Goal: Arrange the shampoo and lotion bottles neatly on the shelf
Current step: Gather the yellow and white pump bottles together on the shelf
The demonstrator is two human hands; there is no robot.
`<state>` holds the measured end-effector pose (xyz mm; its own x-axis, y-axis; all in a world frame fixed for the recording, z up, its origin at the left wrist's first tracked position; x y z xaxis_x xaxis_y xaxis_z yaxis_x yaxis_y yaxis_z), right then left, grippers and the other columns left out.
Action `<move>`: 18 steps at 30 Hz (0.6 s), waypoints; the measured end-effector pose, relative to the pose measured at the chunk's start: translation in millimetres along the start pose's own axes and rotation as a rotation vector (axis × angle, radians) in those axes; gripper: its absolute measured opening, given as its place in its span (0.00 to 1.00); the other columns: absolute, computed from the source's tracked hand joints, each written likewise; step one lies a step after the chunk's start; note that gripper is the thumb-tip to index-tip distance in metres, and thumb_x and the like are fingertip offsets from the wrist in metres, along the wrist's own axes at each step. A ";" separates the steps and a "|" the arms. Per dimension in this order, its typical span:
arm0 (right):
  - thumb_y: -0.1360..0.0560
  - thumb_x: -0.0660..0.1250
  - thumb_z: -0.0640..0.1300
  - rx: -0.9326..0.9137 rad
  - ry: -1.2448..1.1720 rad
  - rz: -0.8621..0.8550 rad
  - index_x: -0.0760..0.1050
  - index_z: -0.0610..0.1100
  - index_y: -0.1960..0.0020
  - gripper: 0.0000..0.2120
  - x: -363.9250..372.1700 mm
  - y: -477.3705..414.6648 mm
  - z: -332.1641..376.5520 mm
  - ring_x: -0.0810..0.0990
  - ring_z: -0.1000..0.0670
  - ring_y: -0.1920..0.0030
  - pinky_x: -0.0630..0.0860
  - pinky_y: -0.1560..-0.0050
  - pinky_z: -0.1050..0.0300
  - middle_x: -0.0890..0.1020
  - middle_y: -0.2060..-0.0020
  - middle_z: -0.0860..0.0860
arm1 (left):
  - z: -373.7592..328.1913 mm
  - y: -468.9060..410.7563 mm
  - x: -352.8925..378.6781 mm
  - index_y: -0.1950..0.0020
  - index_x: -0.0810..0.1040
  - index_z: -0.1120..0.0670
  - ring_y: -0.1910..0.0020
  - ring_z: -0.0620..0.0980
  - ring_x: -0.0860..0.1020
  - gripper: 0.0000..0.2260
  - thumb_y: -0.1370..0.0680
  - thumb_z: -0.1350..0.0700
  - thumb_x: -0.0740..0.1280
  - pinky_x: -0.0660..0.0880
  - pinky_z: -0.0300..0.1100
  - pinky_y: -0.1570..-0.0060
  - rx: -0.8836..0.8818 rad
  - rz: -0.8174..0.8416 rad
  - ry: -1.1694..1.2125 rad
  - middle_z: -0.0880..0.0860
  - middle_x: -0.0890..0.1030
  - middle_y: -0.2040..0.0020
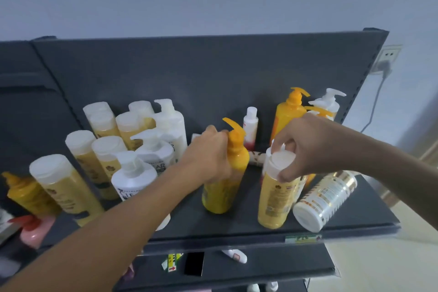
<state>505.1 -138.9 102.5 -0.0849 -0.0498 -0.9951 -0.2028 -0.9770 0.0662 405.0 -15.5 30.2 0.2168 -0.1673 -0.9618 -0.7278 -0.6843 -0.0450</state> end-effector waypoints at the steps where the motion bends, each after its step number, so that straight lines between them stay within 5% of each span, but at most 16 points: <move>1: 0.38 0.79 0.62 -0.004 0.009 0.007 0.85 0.55 0.49 0.21 -0.2 0.9 2.5 0.78 0.59 0.61 0.77 0.63 0.60 0.81 0.65 0.59 | 1.6 2.0 -0.8 0.51 0.72 0.48 0.56 0.52 0.76 0.23 0.36 0.39 0.77 0.70 0.45 0.63 -0.007 -0.005 0.030 0.49 0.69 0.51; 7: 0.39 0.79 0.62 -0.041 0.020 0.038 0.84 0.57 0.45 0.24 -1.4 8.2 17.9 0.79 0.59 0.55 0.81 0.55 0.56 0.82 0.59 0.60 | 3.8 10.0 2.5 0.44 0.73 0.49 0.51 0.51 0.75 0.32 0.39 0.35 0.79 0.76 0.49 0.53 -0.009 0.009 0.070 0.49 0.72 0.46; 11: 0.39 0.80 0.61 -0.094 0.000 0.073 0.83 0.60 0.45 0.23 -5.4 12.2 35.7 0.79 0.59 0.51 0.81 0.52 0.56 0.83 0.55 0.61 | 15.8 23.0 3.1 0.36 0.71 0.52 0.47 0.51 0.73 0.35 0.35 0.37 0.78 0.71 0.44 0.52 0.004 0.040 0.094 0.51 0.74 0.40; 15: 0.42 0.78 0.65 -0.190 0.011 0.109 0.81 0.64 0.46 0.25 -13.6 11.5 69.5 0.76 0.63 0.50 0.80 0.52 0.57 0.82 0.54 0.65 | 21.1 51.8 -11.6 0.34 0.75 0.53 0.40 0.53 0.76 0.29 0.28 0.40 0.75 0.72 0.44 0.48 0.014 0.027 0.077 0.52 0.78 0.39; 18: 0.43 0.79 0.65 -0.250 -0.007 0.121 0.82 0.64 0.47 0.24 -25.2 5.9 104.7 0.79 0.63 0.52 0.81 0.54 0.56 0.83 0.55 0.64 | 44.9 78.1 -42.5 0.47 0.80 0.53 0.50 0.54 0.80 0.17 0.26 0.42 0.73 0.76 0.46 0.54 -0.026 -0.065 0.040 0.52 0.80 0.53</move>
<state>403.9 -121.7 135.6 -0.1009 -0.1683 -0.9806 0.0563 -0.9850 0.1633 309.6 -29.9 55.4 0.2891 -0.1500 -0.9455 -0.6942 -0.7130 -0.0991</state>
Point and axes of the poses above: each hand's wrist, its own y-axis away from the middle knuckle, its own x-axis out of the palm, z = x × y, the point moved 10 cm from there along -y, towards the middle knuckle
